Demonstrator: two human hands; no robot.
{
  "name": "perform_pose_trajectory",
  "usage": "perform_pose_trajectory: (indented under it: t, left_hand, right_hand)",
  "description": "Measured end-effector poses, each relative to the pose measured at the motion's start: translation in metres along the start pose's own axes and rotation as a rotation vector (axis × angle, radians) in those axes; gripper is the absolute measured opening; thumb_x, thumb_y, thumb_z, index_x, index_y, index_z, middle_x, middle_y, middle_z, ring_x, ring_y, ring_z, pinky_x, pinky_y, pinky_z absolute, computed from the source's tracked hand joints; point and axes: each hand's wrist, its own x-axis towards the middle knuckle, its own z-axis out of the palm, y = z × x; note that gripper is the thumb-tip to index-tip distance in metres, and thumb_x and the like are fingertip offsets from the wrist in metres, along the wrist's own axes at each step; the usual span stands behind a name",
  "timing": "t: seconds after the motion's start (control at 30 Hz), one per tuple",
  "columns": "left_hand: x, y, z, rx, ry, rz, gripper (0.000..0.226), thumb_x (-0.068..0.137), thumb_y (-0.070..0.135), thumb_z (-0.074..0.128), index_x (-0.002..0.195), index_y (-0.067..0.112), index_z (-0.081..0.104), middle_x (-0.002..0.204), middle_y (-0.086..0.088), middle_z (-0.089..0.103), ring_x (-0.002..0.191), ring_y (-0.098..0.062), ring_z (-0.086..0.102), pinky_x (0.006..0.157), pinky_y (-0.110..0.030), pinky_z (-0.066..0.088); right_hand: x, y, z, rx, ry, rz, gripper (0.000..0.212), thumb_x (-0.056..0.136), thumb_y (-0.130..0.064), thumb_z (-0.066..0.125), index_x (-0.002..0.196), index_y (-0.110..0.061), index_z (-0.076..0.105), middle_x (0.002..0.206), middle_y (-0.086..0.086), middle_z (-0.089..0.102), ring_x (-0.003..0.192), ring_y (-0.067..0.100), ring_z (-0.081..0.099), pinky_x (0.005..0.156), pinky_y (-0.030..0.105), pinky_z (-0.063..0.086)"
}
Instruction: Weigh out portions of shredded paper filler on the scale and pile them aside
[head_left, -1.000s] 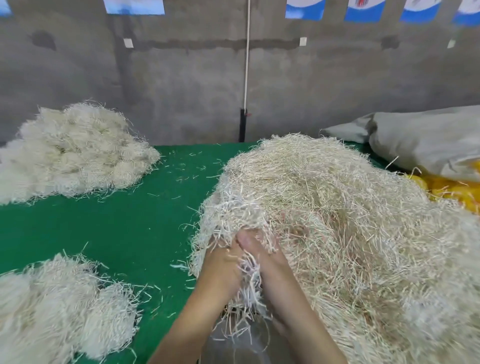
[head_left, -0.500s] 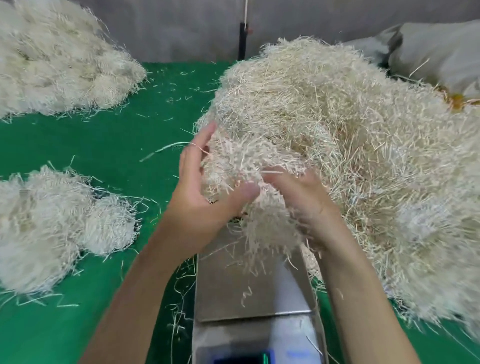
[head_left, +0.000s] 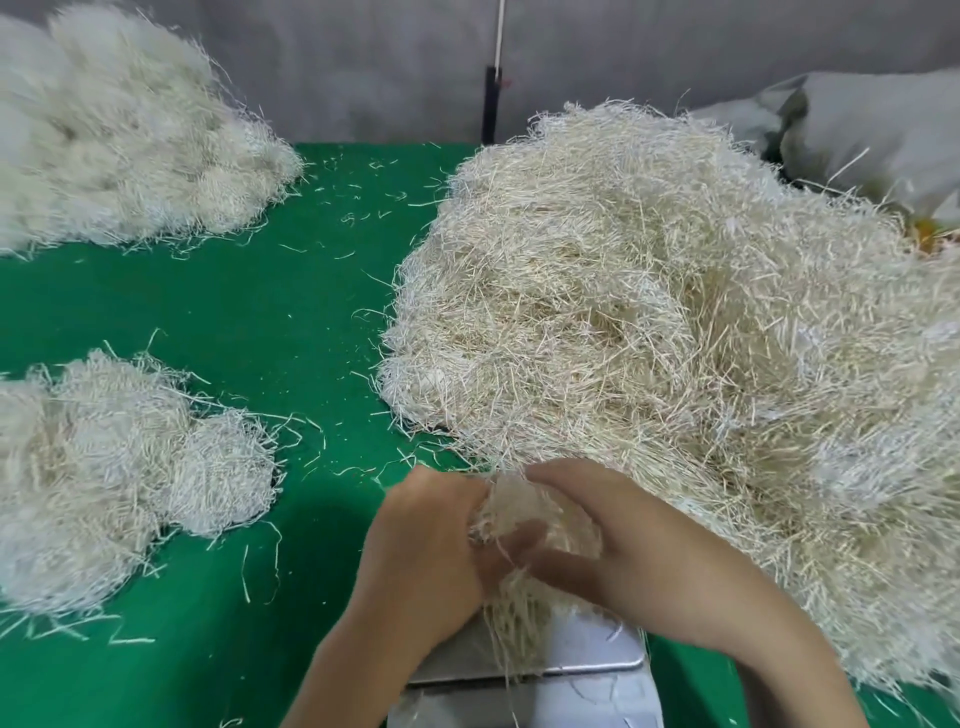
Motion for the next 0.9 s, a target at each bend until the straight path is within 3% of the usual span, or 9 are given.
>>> perform_pose_trajectory:
  t: [0.1,0.17,0.23,0.33,0.43,0.57,0.73,0.8,0.9]
  left_hand:
    - [0.004,0.004,0.006,0.071,0.075,-0.013,0.048,0.084,0.072,0.038,0.081,0.030,0.062,0.120,0.010,0.057,0.122,-0.023,0.043,0.098,-0.042,0.029]
    - [0.003,0.003,0.003,-0.002,0.000,-0.038,0.036,0.084,0.063,0.047,0.104,0.036,0.059,0.142,0.023,0.036,0.136,-0.010,0.018,0.109,-0.039,0.015]
    - [-0.001,-0.001,-0.008,-0.238,-0.144,-0.066,0.049,0.079,0.071,0.046,0.124,0.051,0.043,0.127,0.049,0.021,0.128,0.008,0.017,0.102,-0.031,0.023]
    - [-0.011,-0.005,-0.036,-0.331,-0.238,-0.036,0.044,0.073,0.085,0.042,0.115,0.077,0.033,0.115,0.060,0.031,0.112,0.030,0.034,0.085,-0.011,0.034]
    - [-0.012,-0.011,-0.050,-0.291,-0.352,0.006,0.042,0.072,0.084,0.048,0.112,0.072,0.047,0.113,0.053,0.047,0.101,0.027,0.048,0.089,-0.012,0.045]
    - [-0.010,-0.015,-0.064,-0.272,-0.374,0.024,0.053,0.064,0.093,0.045,0.113,0.074,0.039,0.117,0.061,0.032,0.105,0.032,0.040,0.079,-0.007,0.042]
    - [-0.011,-0.030,-0.093,-0.194,-0.270,-0.025,0.080,0.045,0.105,0.039,0.120,0.080,0.028,0.128,0.063,0.017,0.107,0.040,0.023,0.089,-0.029,0.035]
    - [-0.002,-0.031,-0.096,-0.281,-0.172,-0.030,0.069,0.056,0.102,0.034,0.119,0.075,0.039,0.128,0.056,0.033,0.108,0.031,0.035,0.089,-0.033,0.036]
    - [-0.005,-0.029,-0.088,-0.329,-0.074,-0.018,0.031,0.086,0.070,0.041,0.094,0.050,0.063,0.123,0.037,0.057,0.091,0.016,0.050,0.088,-0.029,0.036]
  right_hand:
    - [-0.002,0.000,0.001,0.024,-0.033,-0.046,0.073,0.068,-0.070,0.071,0.127,-0.073,0.028,0.131,-0.053,0.027,0.126,-0.025,0.024,0.099,0.015,0.033]
    - [0.002,0.001,0.005,-0.070,-0.041,-0.072,0.066,0.073,-0.058,0.076,0.128,-0.062,0.041,0.132,-0.043,0.040,0.126,-0.017,0.033,0.102,0.021,0.035]
    - [0.007,0.008,0.012,-0.209,0.008,-0.088,0.058,0.081,-0.044,0.075,0.134,-0.042,0.051,0.133,-0.028,0.049,0.126,-0.005,0.040,0.109,0.031,0.035]
    - [0.007,0.013,0.011,-0.138,-0.019,-0.072,0.056,0.084,-0.029,0.074,0.135,-0.038,0.052,0.131,-0.027,0.050,0.127,-0.004,0.041,0.110,0.033,0.035]
    - [0.000,0.014,0.002,-0.035,-0.100,-0.073,0.063,0.083,-0.032,0.074,0.135,-0.049,0.044,0.129,-0.038,0.042,0.131,-0.011,0.034,0.108,0.014,0.029]
    - [-0.010,0.015,-0.018,0.000,-0.145,-0.048,0.081,0.073,-0.063,0.073,0.141,-0.061,0.029,0.132,-0.059,0.017,0.124,-0.033,0.016,0.092,-0.009,0.019]
    - [-0.032,0.024,-0.047,-0.015,-0.110,-0.012,0.084,0.060,-0.091,0.059,0.133,-0.076,0.020,0.139,-0.058,0.015,0.122,-0.036,0.018,0.107,0.019,0.025]
    - [-0.033,0.026,-0.055,0.025,0.018,-0.034,0.074,0.067,-0.088,0.056,0.135,-0.069,0.033,0.141,-0.047,0.033,0.127,-0.024,0.034,0.110,0.033,0.033]
    - [-0.023,0.019,-0.051,0.260,0.264,-0.077,0.044,0.083,-0.064,0.060,0.126,-0.051,0.058,0.130,-0.027,0.060,0.121,-0.005,0.055,0.103,0.037,0.043]
